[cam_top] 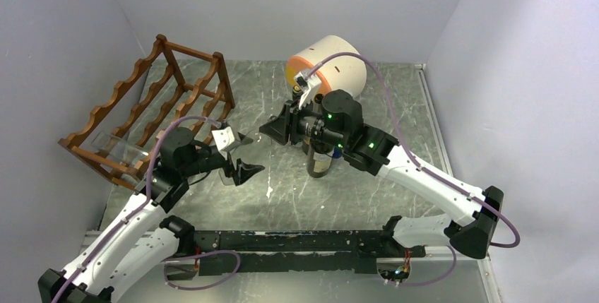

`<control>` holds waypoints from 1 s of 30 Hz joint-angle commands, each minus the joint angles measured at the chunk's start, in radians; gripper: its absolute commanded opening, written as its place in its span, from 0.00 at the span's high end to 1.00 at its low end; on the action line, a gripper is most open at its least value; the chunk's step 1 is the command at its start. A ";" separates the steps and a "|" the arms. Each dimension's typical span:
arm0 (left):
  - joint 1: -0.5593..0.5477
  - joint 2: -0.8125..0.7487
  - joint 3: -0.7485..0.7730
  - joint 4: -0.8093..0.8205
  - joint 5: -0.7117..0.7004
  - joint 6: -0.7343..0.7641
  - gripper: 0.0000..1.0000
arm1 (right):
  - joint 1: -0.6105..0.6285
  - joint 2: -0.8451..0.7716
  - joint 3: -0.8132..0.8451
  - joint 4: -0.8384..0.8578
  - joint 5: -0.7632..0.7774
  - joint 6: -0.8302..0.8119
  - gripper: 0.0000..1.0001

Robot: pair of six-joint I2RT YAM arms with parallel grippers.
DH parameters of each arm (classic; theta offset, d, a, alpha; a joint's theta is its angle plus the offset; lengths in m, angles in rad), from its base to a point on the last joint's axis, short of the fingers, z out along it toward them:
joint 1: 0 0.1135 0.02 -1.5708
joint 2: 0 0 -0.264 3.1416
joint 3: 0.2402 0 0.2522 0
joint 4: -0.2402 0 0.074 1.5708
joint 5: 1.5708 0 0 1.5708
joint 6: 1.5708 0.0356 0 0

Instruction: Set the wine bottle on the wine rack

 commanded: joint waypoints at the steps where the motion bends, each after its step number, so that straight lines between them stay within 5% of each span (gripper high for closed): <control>1: -0.009 -0.025 0.046 -0.042 0.015 0.102 0.15 | 0.001 -0.054 -0.014 0.116 -0.014 0.054 1.00; 7: -0.009 -0.032 0.062 -0.084 0.030 0.148 0.56 | 0.001 -0.055 -0.022 0.110 -0.025 0.062 1.00; 10: -0.009 -0.025 0.071 -0.090 0.026 0.178 0.91 | 0.002 -0.055 -0.027 0.115 -0.056 0.068 1.00; 13: -0.009 -0.021 0.099 -0.090 -0.002 0.245 0.93 | 0.002 -0.059 -0.019 0.063 -0.074 0.049 0.60; 15: -0.008 -0.008 0.132 -0.079 -0.029 0.302 0.93 | 0.002 -0.073 -0.028 0.011 -0.061 0.029 0.43; 22: -0.009 0.037 0.181 -0.003 -0.167 0.511 0.93 | -0.001 -0.124 -0.008 -0.172 0.015 -0.023 0.31; 30: -0.009 0.045 0.160 0.030 -0.206 0.799 0.93 | -0.023 -0.065 0.166 -0.325 0.042 0.082 0.30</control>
